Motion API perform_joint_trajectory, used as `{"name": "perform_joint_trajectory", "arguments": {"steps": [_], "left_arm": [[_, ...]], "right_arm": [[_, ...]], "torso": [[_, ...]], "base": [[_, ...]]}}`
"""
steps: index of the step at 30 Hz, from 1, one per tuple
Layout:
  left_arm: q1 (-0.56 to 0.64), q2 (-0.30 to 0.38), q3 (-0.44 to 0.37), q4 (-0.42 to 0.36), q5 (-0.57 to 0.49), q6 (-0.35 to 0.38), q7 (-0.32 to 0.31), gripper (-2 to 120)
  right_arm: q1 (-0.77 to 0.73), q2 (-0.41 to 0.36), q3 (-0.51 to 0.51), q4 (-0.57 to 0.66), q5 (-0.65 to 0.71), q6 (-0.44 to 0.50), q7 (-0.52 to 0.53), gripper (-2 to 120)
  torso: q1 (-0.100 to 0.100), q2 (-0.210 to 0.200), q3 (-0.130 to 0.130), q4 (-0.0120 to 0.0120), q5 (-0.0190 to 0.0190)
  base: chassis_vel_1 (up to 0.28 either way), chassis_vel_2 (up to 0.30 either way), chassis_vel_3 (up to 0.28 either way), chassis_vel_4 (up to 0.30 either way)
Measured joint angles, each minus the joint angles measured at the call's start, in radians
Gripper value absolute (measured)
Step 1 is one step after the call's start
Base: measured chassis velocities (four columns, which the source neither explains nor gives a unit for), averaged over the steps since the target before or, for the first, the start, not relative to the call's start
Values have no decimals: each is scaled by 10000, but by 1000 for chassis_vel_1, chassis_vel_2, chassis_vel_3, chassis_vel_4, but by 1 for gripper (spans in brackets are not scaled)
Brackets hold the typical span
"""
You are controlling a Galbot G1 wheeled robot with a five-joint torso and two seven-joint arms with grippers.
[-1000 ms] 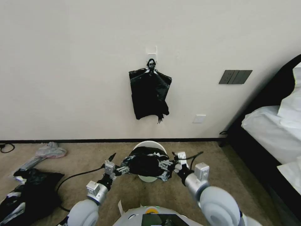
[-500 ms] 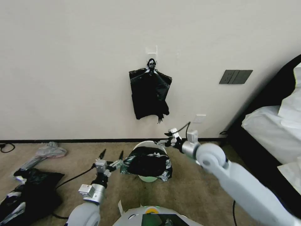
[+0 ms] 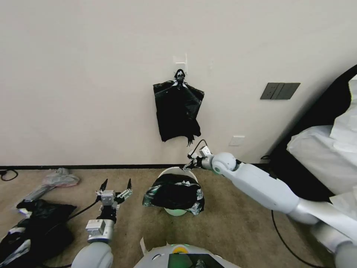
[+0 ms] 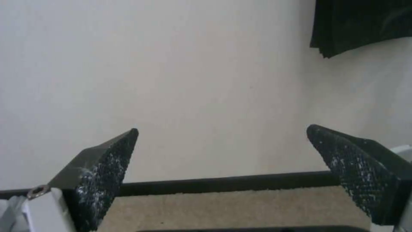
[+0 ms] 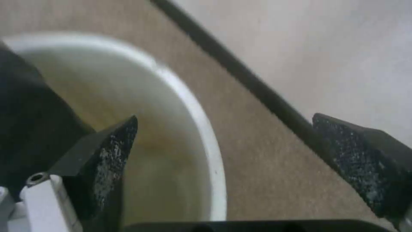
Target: Place a trash bag onto the trash bin.
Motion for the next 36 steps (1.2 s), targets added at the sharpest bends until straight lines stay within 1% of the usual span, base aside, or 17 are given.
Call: {"name": "perform_joint_trajectory", "arguments": {"steps": [1,2,5,12,15,19,20,21,22,23,24,27,28,30,32,35,36], "left_arm": [[62,-78,2,-17,35,-6,1,100],[62,-78,2,-17,35,-6,1,100],[165,-219,52,-23,82,-94,1,100],[197,-310,167,-20,66,-141,2,100],[203,-356,215,-38,63,-142,5,100],[219,-372,257,-81,37,-142,6,100],[219,-372,257,-81,37,-142,6,100],[223,-366,261,-96,31,-140,7,100],[225,-364,265,-106,26,-138,7,100],[228,-362,278,-130,-11,-119,8,100],[228,-362,278,-130,-11,-119,8,100],[219,-365,307,-168,-118,-44,8,100],[219,-365,307,-168,-118,-44,8,100],[204,-372,308,-168,-146,-34,-3,100],[204,-374,311,-168,-190,-21,-15,100],[235,-379,347,-238,-414,109,-69,100],[235,-379,347,-238,-414,109,-69,100]], "right_arm": [[269,16,-444,-304,-208,1,-387,100],[269,16,-444,-304,-208,1,-387,100],[770,105,-1128,-978,-527,12,-1234,100],[990,533,-1256,-1814,-582,32,-1879,100],[1003,692,-1264,-2044,-591,43,-2066,93],[1016,871,-1369,-2232,-709,55,-2305,76],[1016,871,-1369,-2232,-709,55,-2305,76],[1024,902,-1397,-2268,-729,59,-2339,69],[1024,922,-1401,-2290,-730,61,-2354,69],[1024,959,-1402,-2329,-730,64,-2371,62],[1024,959,-1402,-2329,-730,64,-2371,62],[1024,1002,-1393,-2423,-727,70,-2391,45],[1024,1002,-1393,-2423,-727,70,-2391,45],[990,1029,-1326,-2497,-731,76,-2395,34],[956,1048,-1296,-2525,-736,77,-2395,31],[813,1152,-1096,-2692,-725,79,-2401,16],[813,1152,-1096,-2692,-725,79,-2401,16]], "torso": [[0,-1,0,0,0],[0,-1,0,0,0],[0,-1,0,-1,-1],[0,0,0,0,2],[0,0,-1,1,0],[0,-1,-1,1,2],[0,-1,-1,1,2],[0,0,-1,0,1],[0,0,-1,0,0],[0,0,-1,0,2],[0,0,-1,0,2],[0,0,-1,0,1],[0,0,-1,0,1],[0,0,-1,0,0],[0,0,-1,0,0],[0,0,-1,0,2],[0,0,-1,0,2]], "base": [[0,0,0,0],[0,0,0,0],[0,0,0,0],[0,0,0,0],[0,0,0,0],[0,0,0,0],[0,0,0,0],[0,0,0,0],[0,0,0,0],[0,0,0,0],[0,0,0,0],[0,0,0,0],[0,0,0,0],[0,0,0,0],[0,0,0,0],[0,0,0,0],[0,0,0,0]]}}
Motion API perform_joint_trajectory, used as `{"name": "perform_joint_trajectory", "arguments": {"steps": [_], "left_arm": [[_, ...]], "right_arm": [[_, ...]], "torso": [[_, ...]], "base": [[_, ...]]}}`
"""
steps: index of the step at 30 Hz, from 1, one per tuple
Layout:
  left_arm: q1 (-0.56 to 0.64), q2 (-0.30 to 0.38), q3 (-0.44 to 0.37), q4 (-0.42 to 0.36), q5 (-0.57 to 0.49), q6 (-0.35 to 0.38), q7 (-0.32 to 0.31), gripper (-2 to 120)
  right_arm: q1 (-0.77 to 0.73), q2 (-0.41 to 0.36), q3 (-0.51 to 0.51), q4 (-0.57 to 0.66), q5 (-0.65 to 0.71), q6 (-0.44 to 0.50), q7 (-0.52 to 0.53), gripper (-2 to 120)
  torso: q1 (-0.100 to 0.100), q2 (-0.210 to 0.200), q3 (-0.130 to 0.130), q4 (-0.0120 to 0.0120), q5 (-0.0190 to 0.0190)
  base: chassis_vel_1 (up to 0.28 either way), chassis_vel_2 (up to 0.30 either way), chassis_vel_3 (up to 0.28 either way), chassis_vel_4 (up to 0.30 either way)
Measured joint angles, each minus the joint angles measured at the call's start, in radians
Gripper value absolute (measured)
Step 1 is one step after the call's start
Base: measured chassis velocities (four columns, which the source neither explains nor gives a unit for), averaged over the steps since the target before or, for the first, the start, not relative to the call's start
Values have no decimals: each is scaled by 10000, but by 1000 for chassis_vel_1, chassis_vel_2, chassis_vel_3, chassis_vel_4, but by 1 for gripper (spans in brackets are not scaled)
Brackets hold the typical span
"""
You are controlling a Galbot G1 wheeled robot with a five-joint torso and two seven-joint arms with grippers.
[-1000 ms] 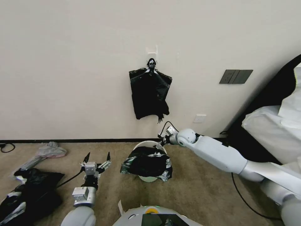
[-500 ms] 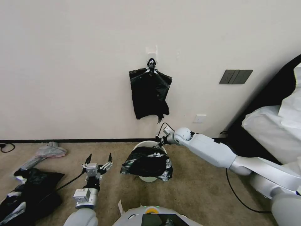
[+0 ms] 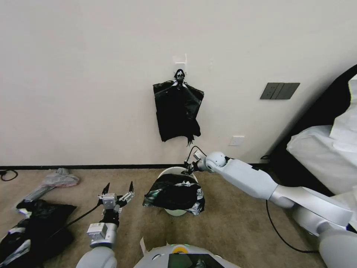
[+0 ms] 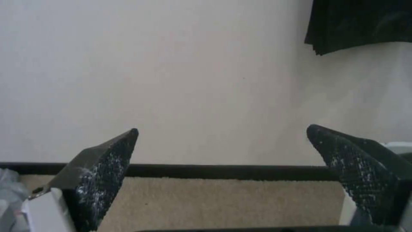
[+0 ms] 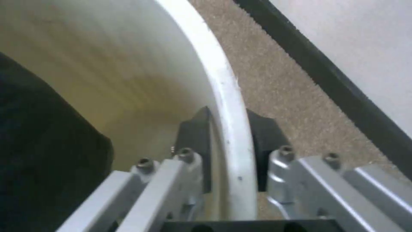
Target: Place a trash bag onto the trash bin.
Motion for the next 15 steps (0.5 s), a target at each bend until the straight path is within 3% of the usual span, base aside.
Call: {"name": "perform_joint_trajectory", "arguments": {"steps": [2,10,15], "left_arm": [[15,0,-7,-36,-70,28,-26,100],[29,32,-36,-101,-229,93,-80,100],[34,50,-62,-140,-302,120,-102,100]], "right_arm": [[-46,37,107,-67,21,4,-29,7],[-158,-31,224,-6,203,13,15,7],[-338,-251,340,328,726,-7,575,7]], "torso": [[-1,0,0,0,0],[-1,1,-1,-1,-1],[0,0,-1,2,0]], "base": [[0,0,0,0],[0,0,0,0],[0,0,0,0]]}}
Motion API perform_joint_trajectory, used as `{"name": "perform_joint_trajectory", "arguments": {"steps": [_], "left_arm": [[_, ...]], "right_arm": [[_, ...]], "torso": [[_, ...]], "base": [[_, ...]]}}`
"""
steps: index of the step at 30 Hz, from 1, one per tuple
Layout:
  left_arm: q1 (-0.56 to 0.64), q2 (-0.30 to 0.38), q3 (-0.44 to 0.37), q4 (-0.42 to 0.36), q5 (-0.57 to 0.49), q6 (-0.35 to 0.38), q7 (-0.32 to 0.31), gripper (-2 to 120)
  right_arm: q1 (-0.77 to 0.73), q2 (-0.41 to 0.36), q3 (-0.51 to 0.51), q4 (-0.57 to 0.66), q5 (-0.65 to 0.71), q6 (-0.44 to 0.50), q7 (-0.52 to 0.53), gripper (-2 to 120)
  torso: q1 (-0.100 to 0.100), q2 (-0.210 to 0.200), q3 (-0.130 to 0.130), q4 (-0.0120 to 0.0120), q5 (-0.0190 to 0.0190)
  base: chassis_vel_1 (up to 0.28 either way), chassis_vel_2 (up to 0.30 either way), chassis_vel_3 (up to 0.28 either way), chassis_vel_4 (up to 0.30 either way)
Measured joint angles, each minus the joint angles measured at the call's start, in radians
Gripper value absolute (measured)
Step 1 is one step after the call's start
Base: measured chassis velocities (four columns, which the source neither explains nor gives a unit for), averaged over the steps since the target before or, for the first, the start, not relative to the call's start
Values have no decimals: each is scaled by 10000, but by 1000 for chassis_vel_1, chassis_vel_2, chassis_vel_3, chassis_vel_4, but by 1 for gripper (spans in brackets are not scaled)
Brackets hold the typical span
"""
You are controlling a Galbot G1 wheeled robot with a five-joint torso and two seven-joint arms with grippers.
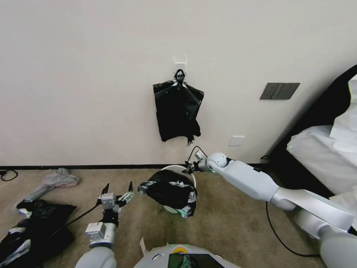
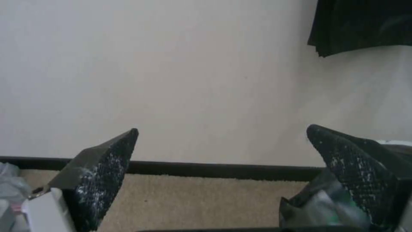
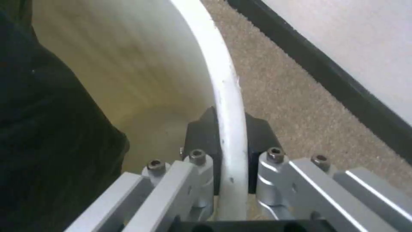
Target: Place a trash bag onto the trash bin.
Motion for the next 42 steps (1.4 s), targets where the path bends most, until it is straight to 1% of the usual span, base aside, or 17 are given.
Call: {"name": "perform_joint_trajectory", "arguments": {"steps": [2,3,5,6,8,9,11,12,16,17,21,22,25,27,29,33,42], "left_arm": [[-40,6,-28,-42,-94,64,-26,100],[-40,6,-28,-42,-94,64,-26,100],[-103,14,-43,-68,-169,133,-45,100],[-103,14,-43,-68,-169,133,-45,100],[-216,26,-45,-70,-289,220,-58,100],[-216,26,-45,-70,-289,220,-58,100],[-338,41,-24,-66,-417,312,-75,100],[-338,41,-24,-66,-417,312,-75,100],[-538,120,17,-4,-594,435,-93,100],[-538,120,17,-4,-594,435,-93,100],[-683,188,35,10,-734,522,-98,100],[-683,188,35,10,-734,522,-98,100],[-742,240,17,7,-836,557,-106,100],[-743,245,13,7,-843,558,-107,100],[-768,336,-105,5,-1005,599,-119,100],[-831,408,-247,6,-1203,716,-133,100],[-791,456,-320,4,-1287,778,-147,100]], "right_arm": [[-314,-226,366,377,933,-18,1342,7],[-314,-226,366,377,933,-18,1342,7],[-660,-476,885,801,1956,-22,2497,7],[-660,-476,885,801,1956,-22,2497,7],[-1303,-886,1760,1584,3187,-23,3786,7],[-1303,-886,1760,1584,3187,-23,3786,7],[-2007,-1313,2487,2481,3932,-24,4789,7],[-2007,-1313,2487,2481,3932,-24,4789,7],[-3203,-1898,3457,3878,5091,-14,6971,7],[-3203,-1898,3457,3878,5091,-14,6971,7],[-4332,-1652,4542,4687,6359,130,9615,7],[-4332,-1652,4542,4687,6359,130,9615,7],[-5163,-1151,5416,5183,6837,537,11201,7],[-5250,-1102,5498,5241,6870,574,11322,7],[-6278,-493,6334,5899,6675,1130,12075,7],[-7121,1,6818,6420,6127,1509,12369,7],[-8513,796,7127,7177,4875,1816,12571,7]], "torso": [[0,0,0,0,-1],[0,0,0,0,-1],[0,0,0,0,2],[0,0,0,0,2],[0,0,0,-3,1],[0,0,0,-3,1],[0,0,0,-2,1],[0,0,0,-2,1],[0,0,0,-4,-4],[0,0,0,-4,-4],[0,0,0,0,-1],[0,0,0,0,-1],[0,0,0,-1,-3],[0,0,0,-1,-4],[0,0,0,0,-2],[0,0,0,-2,-2],[-1,0,0,-2,0]], "base": [[0,0,0,0],[0,0,0,0],[0,0,0,0],[0,0,0,0],[0,0,0,0],[0,0,0,0],[0,0,0,0],[0,0,0,0],[0,0,0,0],[0,0,0,0],[0,0,0,0],[0,0,0,0],[0,0,0,0],[0,0,0,0],[0,0,0,0],[0,0,0,0],[0,0,0,0]]}}
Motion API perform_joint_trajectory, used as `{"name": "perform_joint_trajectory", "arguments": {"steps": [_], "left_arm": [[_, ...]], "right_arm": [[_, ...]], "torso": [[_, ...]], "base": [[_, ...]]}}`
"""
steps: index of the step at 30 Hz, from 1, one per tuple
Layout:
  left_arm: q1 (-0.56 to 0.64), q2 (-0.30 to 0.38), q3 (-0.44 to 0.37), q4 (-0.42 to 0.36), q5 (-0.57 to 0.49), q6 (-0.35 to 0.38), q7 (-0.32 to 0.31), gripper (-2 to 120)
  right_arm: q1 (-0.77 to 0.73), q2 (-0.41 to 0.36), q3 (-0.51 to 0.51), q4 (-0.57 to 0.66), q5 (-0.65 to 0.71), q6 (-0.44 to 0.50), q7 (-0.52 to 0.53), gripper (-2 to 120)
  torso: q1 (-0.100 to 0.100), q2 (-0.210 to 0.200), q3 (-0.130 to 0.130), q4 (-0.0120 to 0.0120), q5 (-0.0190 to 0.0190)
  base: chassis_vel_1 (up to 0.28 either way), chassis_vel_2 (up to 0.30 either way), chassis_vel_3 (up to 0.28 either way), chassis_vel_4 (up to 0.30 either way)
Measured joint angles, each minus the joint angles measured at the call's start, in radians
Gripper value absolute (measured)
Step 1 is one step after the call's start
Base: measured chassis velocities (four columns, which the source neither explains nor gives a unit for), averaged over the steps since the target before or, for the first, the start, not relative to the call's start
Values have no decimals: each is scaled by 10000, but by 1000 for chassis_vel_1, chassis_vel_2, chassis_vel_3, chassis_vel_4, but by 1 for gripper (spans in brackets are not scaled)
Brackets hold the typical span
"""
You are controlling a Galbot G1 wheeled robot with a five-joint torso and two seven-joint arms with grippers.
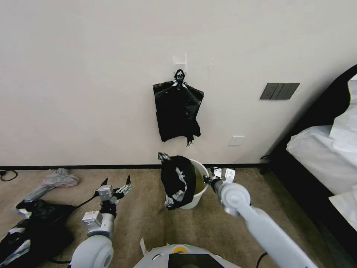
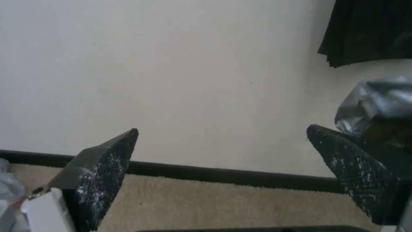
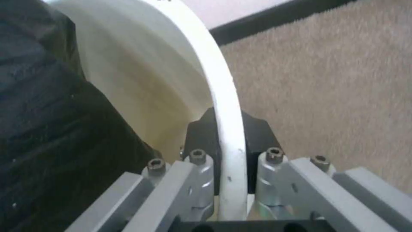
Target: Place a trash bag onto the trash bin.
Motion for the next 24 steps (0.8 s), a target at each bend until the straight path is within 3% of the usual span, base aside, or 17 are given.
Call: {"name": "perform_joint_trajectory", "arguments": {"steps": [9,17,24], "left_arm": [[61,-134,92,-59,34,0,7,100],[81,-182,108,-84,58,-30,14,100],[137,-181,108,-134,67,-51,17,100]], "right_arm": [[-743,620,-82,85,-1076,141,-171,7],[-971,948,-195,-634,-2194,462,-844,7],[-1123,1087,-204,-946,-2387,532,-997,7]], "torso": [[0,0,0,0,-2],[0,0,0,0,-1],[0,0,1,0,-1]], "base": [[0,0,0,0],[0,0,0,0],[0,0,0,0]]}}
